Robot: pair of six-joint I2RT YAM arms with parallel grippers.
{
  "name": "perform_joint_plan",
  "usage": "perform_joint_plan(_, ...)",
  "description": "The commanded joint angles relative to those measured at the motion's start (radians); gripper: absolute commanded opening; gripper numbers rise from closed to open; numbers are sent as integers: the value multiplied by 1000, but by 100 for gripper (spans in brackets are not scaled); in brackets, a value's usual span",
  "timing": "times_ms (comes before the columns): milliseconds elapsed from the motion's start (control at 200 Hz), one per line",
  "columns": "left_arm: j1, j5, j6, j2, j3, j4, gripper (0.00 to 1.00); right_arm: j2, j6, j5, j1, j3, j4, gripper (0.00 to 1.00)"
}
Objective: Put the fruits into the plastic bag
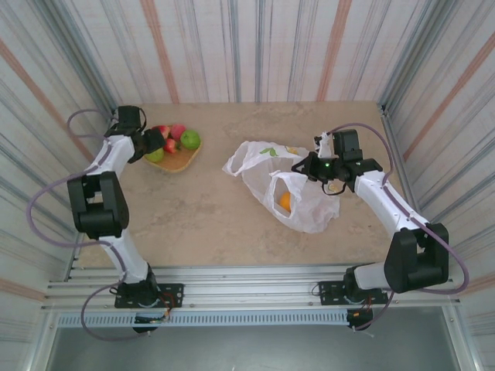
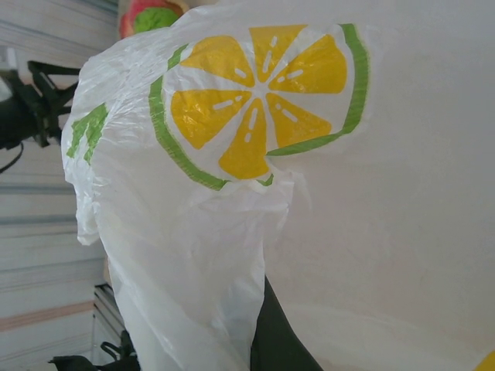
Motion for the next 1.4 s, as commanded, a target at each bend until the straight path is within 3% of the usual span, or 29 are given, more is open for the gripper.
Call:
perform_joint_plan(0,10,-21,44,62,78,-71,96,9,-31,-15,7,11,5,0)
perform_joint_plan(366,9,-17,56,202,172,-100,87,-1,-27,-11,8,7,-3,0)
perform_joint_plan(957,17,-4,58,246,183,-96,72,-25,-25,-2,10,-13,-9,0)
perform_joint_plan(1232,17,2,11,48,74,-51,64,-39,-25,8,10,-6,-17,0)
perform_joint_plan(1398,16,122,-64,-184,-114,36,62,-39,-26,13,8,1,-21,0)
